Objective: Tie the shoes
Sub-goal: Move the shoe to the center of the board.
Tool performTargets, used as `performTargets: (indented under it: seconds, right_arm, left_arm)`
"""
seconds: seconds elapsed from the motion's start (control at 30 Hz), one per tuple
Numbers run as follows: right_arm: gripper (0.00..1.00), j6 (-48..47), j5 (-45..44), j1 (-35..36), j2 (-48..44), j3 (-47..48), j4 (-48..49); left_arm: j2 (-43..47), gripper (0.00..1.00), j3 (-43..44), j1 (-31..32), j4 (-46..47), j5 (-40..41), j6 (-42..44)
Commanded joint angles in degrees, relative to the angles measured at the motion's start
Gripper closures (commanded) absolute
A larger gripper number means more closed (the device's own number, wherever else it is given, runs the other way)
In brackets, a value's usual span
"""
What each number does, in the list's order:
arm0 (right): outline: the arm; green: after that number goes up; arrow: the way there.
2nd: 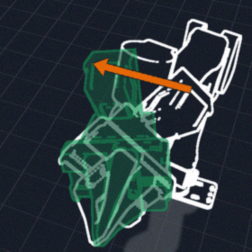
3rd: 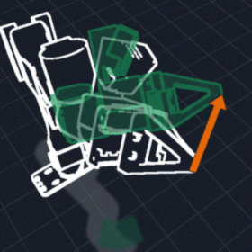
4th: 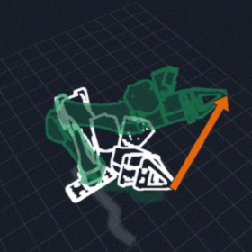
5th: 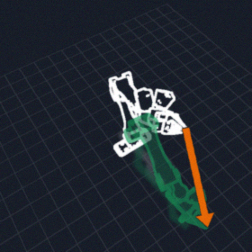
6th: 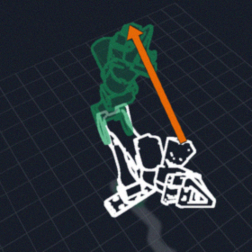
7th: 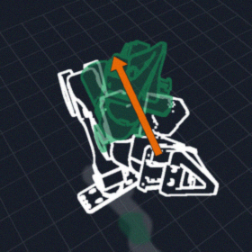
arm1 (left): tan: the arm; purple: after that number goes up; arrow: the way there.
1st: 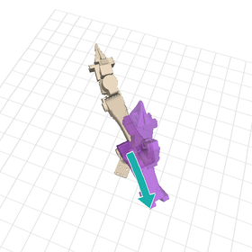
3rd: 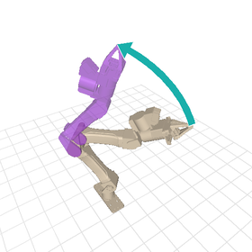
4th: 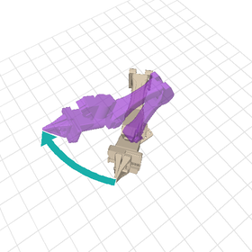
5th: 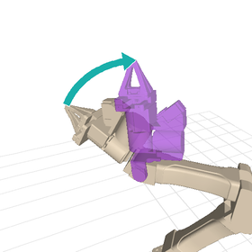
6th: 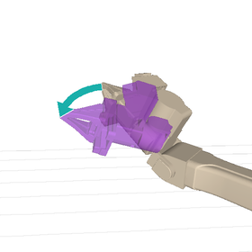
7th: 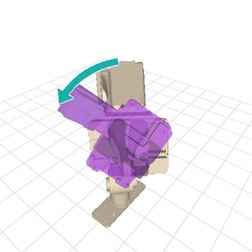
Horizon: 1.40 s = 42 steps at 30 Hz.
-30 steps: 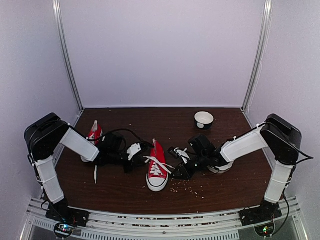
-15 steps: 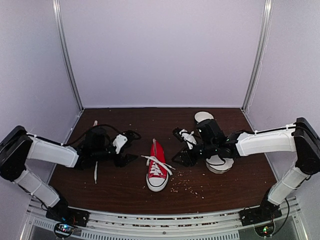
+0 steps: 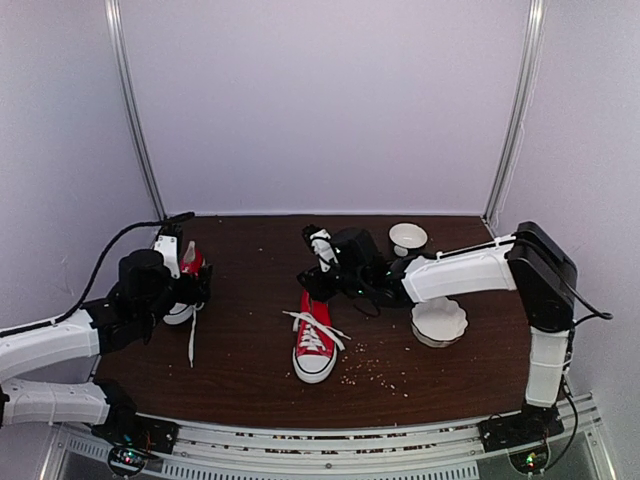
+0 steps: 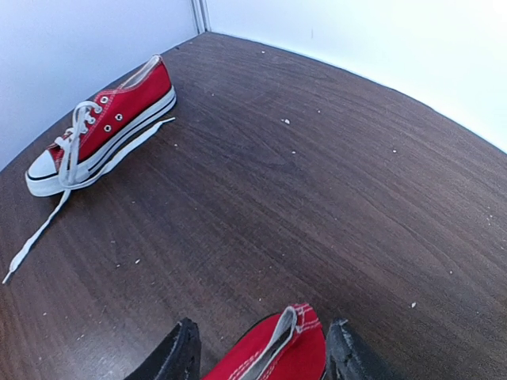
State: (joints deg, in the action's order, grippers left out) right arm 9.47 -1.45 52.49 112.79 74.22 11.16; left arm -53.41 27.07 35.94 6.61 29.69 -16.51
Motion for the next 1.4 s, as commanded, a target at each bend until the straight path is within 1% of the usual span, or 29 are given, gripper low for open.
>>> performTargets:
  seconds: [0.0,0.03,0.07,0.2,0.27,0.3,0.33,0.4,0.43,0.47,0.5,0.67,0.87,1.0,1.1,1.2,1.23,1.27,1.33,1.37]
  right_arm:
    - [0.45,0.66,-6.7,0.23,5.01,5.57,-1.87]
    - [0.44,0.45,-7.72,0.18,6.5,7.19,-3.39]
    - [0.44,0.33,-8.19,0.2,7.97,9.33,-5.36]
    - [0.42,0.82,-7.45,0.17,13.32,15.23,-11.05]
    - [0.48,1.76,-6.79,0.17,14.29,15.36,-11.68]
    - [0.52,2.29,-6.88,0.16,13.92,14.75,-11.32]
    - [0.6,2.76,-7.04,0.08,13.39,13.93,-10.9]
    - [0.82,3.24,-7.15,0.06,12.1,12.91,-10.8]
    - [0.91,3.3,-7.2,0.01,11.34,12.47,-10.86]
    - [0.98,3.46,-7.14,-0.07,10.5,11.92,-10.81]
    - [1.0,3.61,-7.01,-0.12,9.64,11.2,-10.72]
    - [1.0,4.87,-6.54,-1.61,3.55,5.76,-8.72]
    - [1.0,3.75,-10.38,-6.1,-3.36,1.07,-11.82]
    - [1.0,3.75,-8.43,-10.47,-2.15,3.25,-14.35]
    - [1.0,3.9,-5.82,-13.06,1.17,7.3,-15.72]
    - [1.0,3.93,-3.6,-14.75,2.94,9.24,-15.23]
    - [0.92,3.73,-3.22,-15.05,3.22,9.51,-15.26]
    - [0.78,3.45,-2.91,-15.27,3.22,9.55,-15.34]
    - [0.55,2.58,-1.97,-15.32,1.9,8.87,-15.34]
    - [0.42,1.9,-1.5,-15.31,0.5,7.71,-14.99]
  left_arm:
    - [5.3,0.02,1.29,-0.38,-14.98,10.02,-7.44]
    - [6.01,0.02,0.55,-0.36,-14.93,11.19,-9.51]
    - [6.49,0.02,-0.98,-0.46,-12.86,11.38,-10.39]
    - [7.88,0.02,-5.68,-0.51,-6.58,13.47,-10.64]
    - [7.77,0.02,-6.39,-0.51,-4.88,13.95,-8.58]
    - [7.39,0.02,-6.46,-0.51,-5.01,14.16,-8.35]
    - [6.91,0.02,-6.68,-0.5,-4.87,14.25,-8.44]
    - [5.25,0.02,-7.3,-0.5,-3.44,14.25,-7.99]
    - [4.32,0.02,-7.38,-0.52,-3.0,14.25,-7.46]
    - [3.43,0.02,-7.24,-0.48,-3.11,14.07,-7.12]
    - [2.5,0.02,-6.99,-0.52,-3.3,13.73,-6.79]
    - [-1.11,0.02,-5.37,-0.52,-3.56,10.67,-6.24]
    - [-3.55,0.02,-4.51,-0.36,-3.76,10.61,-4.36]
    - [-4.81,0.02,-4.54,-0.32,-2.97,11.04,-3.45]
    - [-6.35,0.02,-4.29,-0.3,-2.58,9.83,-3.27]
    - [-8.14,0.02,-3.45,-0.31,-3.02,8.4,-3.18]
    - [-8.77,0.02,-3.17,-0.34,-3.32,8.18,-3.17]
    - [-9.31,0.02,-2.82,-0.35,-3.54,8.03,-3.25]
    - [-10.32,0.02,-2.2,-0.33,-3.71,7.42,-3.14]
    - [-10.92,0.02,-1.87,-0.33,-3.67,7.14,-2.95]
